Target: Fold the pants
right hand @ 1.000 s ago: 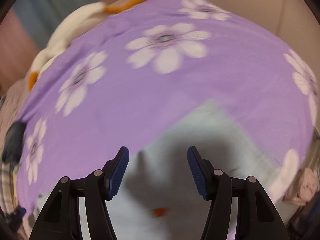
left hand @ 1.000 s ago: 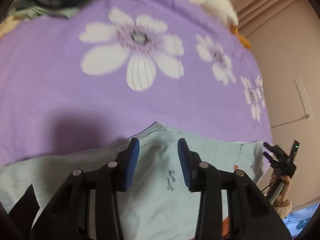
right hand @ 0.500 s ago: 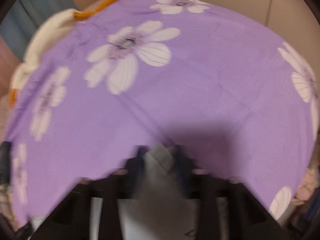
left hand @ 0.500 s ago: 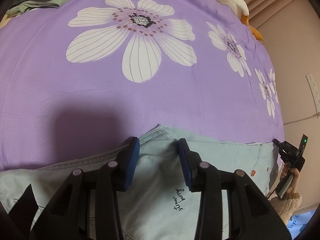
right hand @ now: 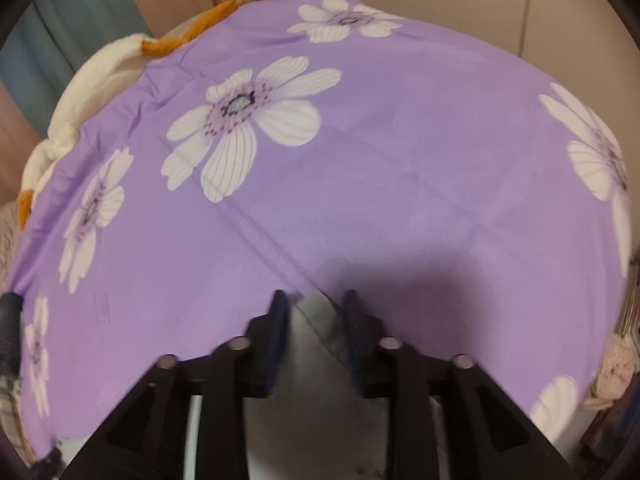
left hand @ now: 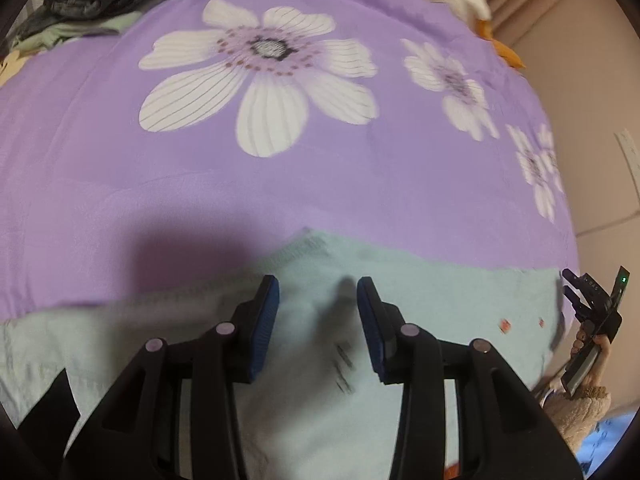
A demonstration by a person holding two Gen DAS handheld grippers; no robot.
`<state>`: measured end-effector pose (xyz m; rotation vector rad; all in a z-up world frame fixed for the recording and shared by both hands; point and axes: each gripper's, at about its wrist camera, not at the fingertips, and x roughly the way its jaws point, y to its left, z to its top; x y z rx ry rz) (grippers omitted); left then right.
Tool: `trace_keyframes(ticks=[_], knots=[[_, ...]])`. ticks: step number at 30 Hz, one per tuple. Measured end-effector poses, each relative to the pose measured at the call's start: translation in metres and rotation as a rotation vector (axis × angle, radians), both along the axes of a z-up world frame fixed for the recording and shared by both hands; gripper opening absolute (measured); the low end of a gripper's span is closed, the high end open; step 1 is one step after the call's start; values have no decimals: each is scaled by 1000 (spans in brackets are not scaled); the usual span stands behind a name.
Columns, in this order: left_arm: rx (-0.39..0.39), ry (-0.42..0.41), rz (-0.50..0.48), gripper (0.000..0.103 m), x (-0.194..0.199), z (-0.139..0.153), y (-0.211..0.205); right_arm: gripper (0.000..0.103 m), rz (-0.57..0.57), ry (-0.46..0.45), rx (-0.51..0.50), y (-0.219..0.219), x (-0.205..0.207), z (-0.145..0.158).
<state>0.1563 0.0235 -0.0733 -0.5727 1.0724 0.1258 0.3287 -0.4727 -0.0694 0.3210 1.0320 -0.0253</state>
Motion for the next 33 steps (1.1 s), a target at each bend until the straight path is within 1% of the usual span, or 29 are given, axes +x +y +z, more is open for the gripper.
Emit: trace_keyframes(ticks=[1, 2, 3, 5, 8, 10, 11, 12, 14, 15, 18, 19, 20, 21, 23, 25, 33], knots=[[-16, -9, -17, 41, -6, 4, -5, 50, -16, -12, -5, -7, -9, 5], [-52, -12, -36, 43, -15, 5, -11, 51, -31, -16, -6, -14, -17, 8], [-75, -10, -46, 45, -19, 5, -15, 51, -48, -14, -1, -23, -27, 10], [-126, 13, -86, 45, -31, 0, -29, 51, -85, -6, 30, -39, -45, 9], [-152, 60, -139, 45, -41, -9, -47, 51, -90, 33, 60, -48, -65, -1], [-147, 73, -167, 45, -44, -13, -56, 51, -84, 39, 67, -48, -75, -6], [-136, 75, -174, 45, -45, -15, -60, 48, -80, 33, 72, -46, -76, -7], [-120, 78, -181, 45, -45, -16, -63, 34, -76, 35, 78, -45, -76, -10], [-113, 80, -177, 45, -45, -18, -64, 15, -98, 50, 29, -43, -75, -11], [-121, 82, -170, 45, -45, -19, -63, 11, -106, 28, 35, -43, -78, -8], [-138, 91, -166, 45, -48, -23, -62, 9, -138, -17, 54, -46, -85, 4], [-143, 90, -164, 45, -47, -25, -61, 8, -136, -16, 43, -46, -85, 4], [-150, 89, -159, 45, -48, -25, -61, 8, -134, -7, 34, -46, -84, 0], [-154, 89, -155, 45, -48, -25, -61, 8, -136, 24, 29, -47, -81, -10], [-159, 89, -154, 45, -48, -24, -61, 8, -153, 55, 53, -49, -80, -27], [-157, 85, -160, 45, -52, -23, -59, 8, -163, 36, 58, -50, -82, -27], [-181, 85, -145, 45, -57, -22, -56, 8, -172, 35, 56, -48, -82, -31]])
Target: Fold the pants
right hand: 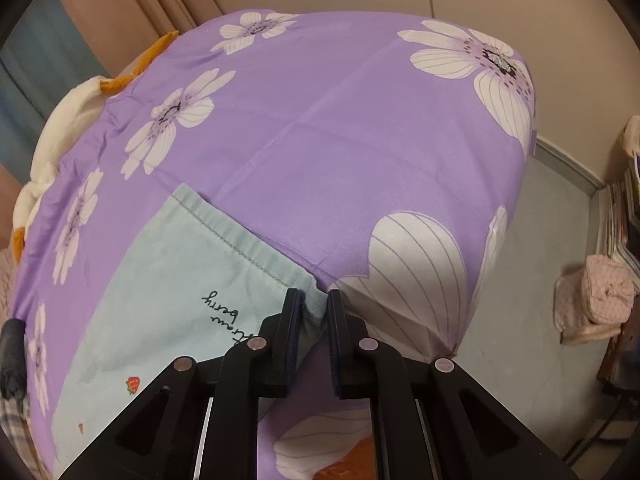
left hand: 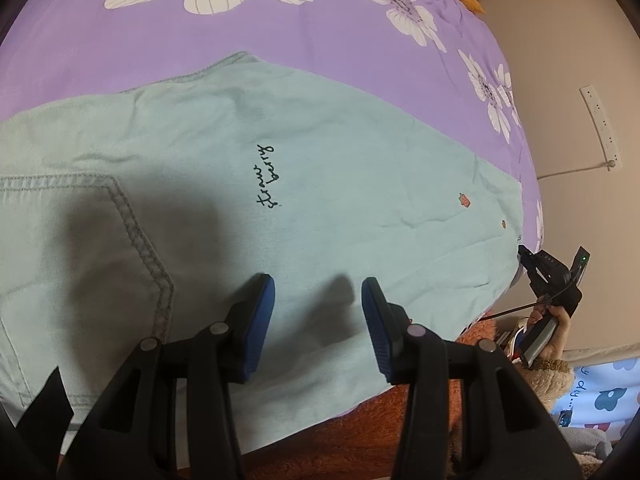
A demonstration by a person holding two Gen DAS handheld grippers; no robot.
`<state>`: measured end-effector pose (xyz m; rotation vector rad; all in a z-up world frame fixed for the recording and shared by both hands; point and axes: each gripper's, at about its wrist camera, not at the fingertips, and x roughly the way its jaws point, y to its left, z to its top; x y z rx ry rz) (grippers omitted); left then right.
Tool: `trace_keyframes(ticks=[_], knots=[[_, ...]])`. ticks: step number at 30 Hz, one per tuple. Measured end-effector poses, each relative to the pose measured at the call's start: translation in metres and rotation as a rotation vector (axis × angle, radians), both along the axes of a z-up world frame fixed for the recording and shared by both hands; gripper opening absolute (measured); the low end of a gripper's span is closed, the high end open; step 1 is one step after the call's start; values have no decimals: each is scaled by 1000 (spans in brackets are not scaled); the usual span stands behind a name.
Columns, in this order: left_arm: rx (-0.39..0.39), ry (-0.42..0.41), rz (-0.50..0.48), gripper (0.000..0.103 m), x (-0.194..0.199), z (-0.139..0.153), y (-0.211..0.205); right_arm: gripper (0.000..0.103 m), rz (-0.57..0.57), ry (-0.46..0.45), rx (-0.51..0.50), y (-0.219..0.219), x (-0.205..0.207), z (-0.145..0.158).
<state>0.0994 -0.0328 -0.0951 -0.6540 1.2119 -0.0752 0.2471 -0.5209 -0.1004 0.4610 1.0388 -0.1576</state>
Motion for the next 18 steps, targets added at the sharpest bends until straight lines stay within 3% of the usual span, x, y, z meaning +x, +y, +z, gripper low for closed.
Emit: trace_keyframes(ticks=[10, 16, 18], knots=[[-11, 34, -15, 47, -5, 3, -1, 8, -10, -19, -4, 1, -7, 1], [-15, 51, -61, 60, -9, 7, -14, 9, -23, -35, 1, 1, -10, 0], [-5, 69, -86, 62, -8, 12, -18, 15, -4, -40, -11, 1, -11, 1]])
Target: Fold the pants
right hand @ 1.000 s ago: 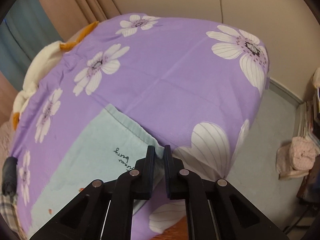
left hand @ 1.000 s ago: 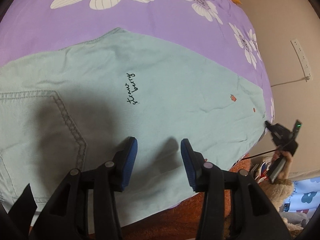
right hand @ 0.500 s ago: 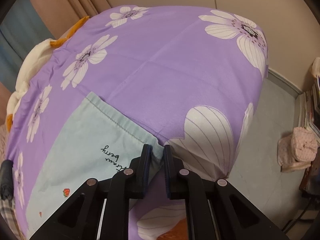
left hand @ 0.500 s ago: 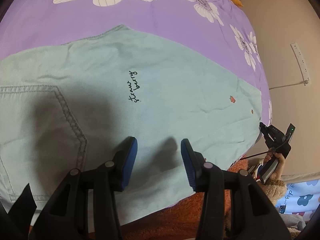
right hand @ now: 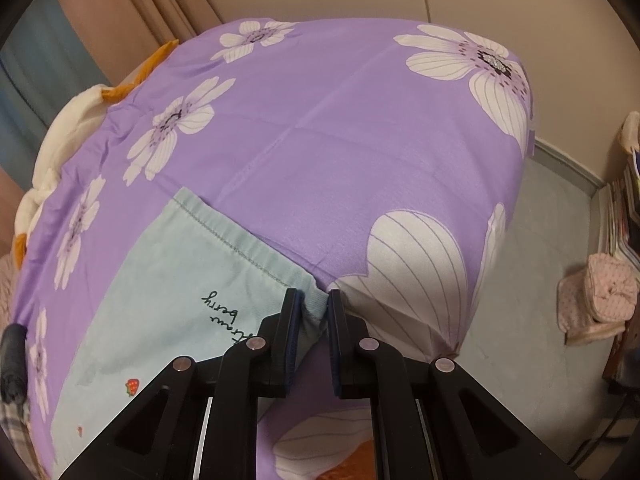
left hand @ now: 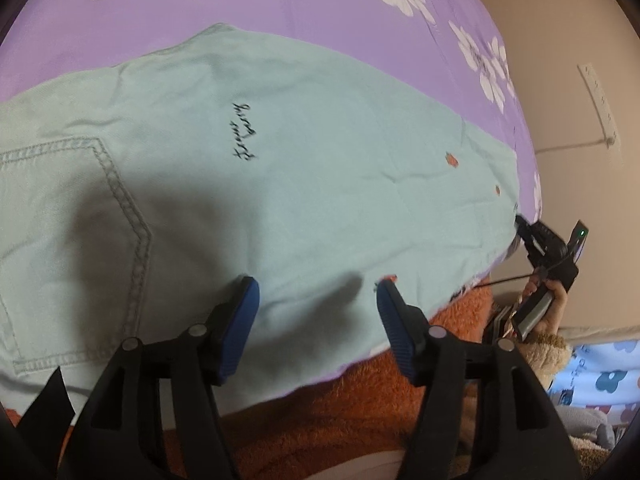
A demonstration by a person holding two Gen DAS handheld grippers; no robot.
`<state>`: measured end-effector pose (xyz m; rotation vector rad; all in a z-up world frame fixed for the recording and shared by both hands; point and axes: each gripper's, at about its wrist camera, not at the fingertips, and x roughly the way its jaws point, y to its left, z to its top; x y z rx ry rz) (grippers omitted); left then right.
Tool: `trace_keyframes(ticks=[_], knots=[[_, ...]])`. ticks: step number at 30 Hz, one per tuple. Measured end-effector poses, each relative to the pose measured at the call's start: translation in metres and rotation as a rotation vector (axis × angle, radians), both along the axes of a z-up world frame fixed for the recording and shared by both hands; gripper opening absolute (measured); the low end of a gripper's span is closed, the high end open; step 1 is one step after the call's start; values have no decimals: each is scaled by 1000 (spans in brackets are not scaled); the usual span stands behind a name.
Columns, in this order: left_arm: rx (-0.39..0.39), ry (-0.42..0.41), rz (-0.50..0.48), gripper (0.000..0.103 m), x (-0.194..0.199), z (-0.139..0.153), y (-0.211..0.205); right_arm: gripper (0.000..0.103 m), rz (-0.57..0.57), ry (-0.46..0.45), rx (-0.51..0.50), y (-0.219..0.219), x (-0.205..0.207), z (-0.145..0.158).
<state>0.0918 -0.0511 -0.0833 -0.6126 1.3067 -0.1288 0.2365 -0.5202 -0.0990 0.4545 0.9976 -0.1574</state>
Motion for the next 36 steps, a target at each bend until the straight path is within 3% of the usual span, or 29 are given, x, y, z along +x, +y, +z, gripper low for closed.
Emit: trace_keyframes(ticks=[2, 5, 7, 9, 14, 17, 22, 25, 27, 33, 34, 36], knots=[[-20, -30, 9, 65, 1, 10, 1, 26, -6, 1, 10, -3, -5, 2], [4, -128, 18, 88, 1, 27, 0, 57, -8, 14, 66, -6, -19, 5], [54, -163, 9, 91, 4, 33, -3, 63, 22, 20, 77, -2, -29, 8], [85, -162, 12, 91, 6, 31, -4, 63, 62, 2, 114, 5, -43, 12], [78, -110, 21, 91, 13, 9, -5, 63, 160, -39, 309, 22, -52, 4], [76, -68, 31, 91, 14, -2, -2, 63, 150, -37, 297, 27, -41, -5], [28, -79, 54, 91, 11, -5, 5, 62, 85, -108, 376, 9, -21, -11], [28, -80, 56, 91, 11, -5, 5, 57, 55, -141, 424, -1, -11, -17], [36, -84, 52, 92, 10, -4, 2, 48, 38, -152, 445, -6, -7, -20], [58, -77, 35, 93, 15, -4, -3, 45, 47, -196, 565, -13, 11, -27], [57, -75, 40, 93, 16, -4, -4, 41, 50, -199, 572, -12, 14, -28], [50, -71, 54, 91, 17, -4, -2, 22, 35, -182, 581, -9, 21, -32]])
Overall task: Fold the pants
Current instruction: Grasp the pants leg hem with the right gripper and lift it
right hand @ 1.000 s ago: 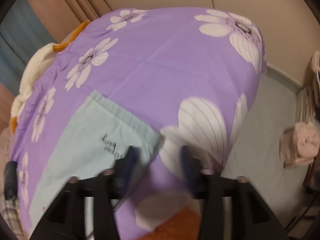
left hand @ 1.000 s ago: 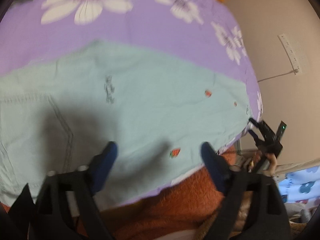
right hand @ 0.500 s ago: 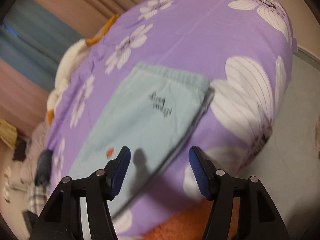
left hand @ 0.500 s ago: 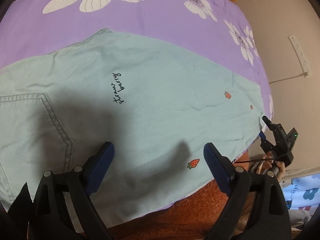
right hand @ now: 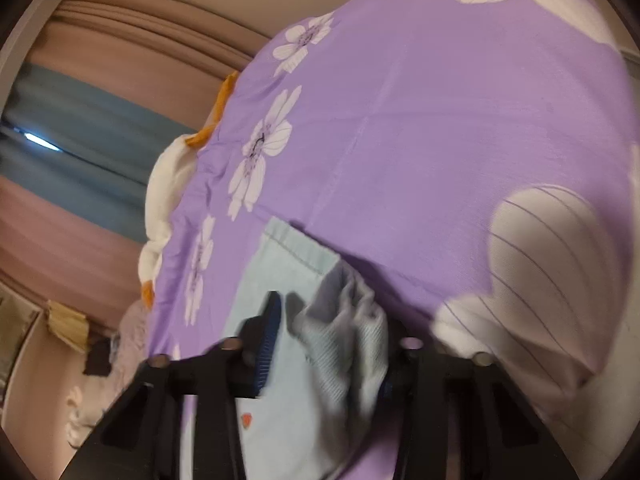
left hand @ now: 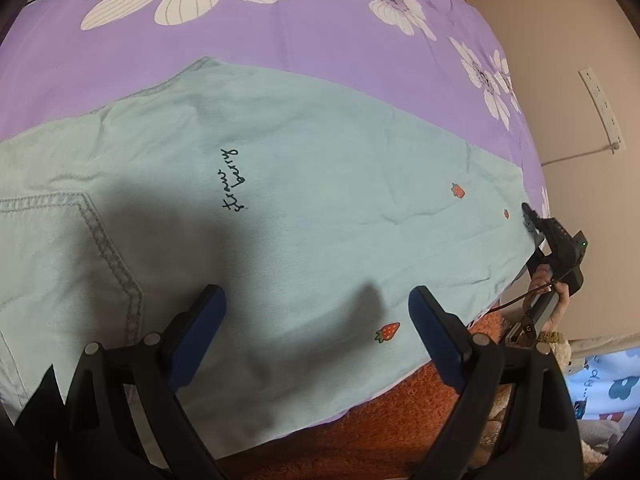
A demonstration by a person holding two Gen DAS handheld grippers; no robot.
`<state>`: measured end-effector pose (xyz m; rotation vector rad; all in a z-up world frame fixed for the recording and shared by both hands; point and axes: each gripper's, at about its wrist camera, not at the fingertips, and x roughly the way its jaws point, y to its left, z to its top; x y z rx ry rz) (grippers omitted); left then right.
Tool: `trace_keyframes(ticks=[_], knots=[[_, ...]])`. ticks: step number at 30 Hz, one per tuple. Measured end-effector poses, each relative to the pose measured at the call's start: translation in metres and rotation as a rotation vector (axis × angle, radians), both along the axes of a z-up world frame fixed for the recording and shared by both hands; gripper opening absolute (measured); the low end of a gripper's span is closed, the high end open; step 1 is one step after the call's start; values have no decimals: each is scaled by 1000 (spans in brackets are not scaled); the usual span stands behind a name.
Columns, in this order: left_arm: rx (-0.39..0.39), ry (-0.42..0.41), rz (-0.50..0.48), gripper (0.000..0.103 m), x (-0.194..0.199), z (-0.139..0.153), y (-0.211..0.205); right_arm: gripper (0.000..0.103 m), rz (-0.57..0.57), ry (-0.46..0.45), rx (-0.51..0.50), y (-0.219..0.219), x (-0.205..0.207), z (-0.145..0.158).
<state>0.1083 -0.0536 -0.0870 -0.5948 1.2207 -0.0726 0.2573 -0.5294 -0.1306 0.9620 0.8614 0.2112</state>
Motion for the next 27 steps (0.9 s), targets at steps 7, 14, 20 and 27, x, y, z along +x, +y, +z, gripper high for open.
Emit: trace_keyframes(ticks=[7, 14, 20, 27], knots=[[8, 4, 46, 77, -14, 8, 15, 10, -10, -28, -110, 9, -11, 30], [47, -67, 116, 78, -25, 34, 37, 9, 56, -195, -185, 42, -26, 103], [38, -102, 163, 78, -35, 43, 52, 9, 172, -357, -232, 93, -46, 159], [42, -102, 214, 78, -45, 44, 65, 9, 377, -471, -275, 169, -61, 192]])
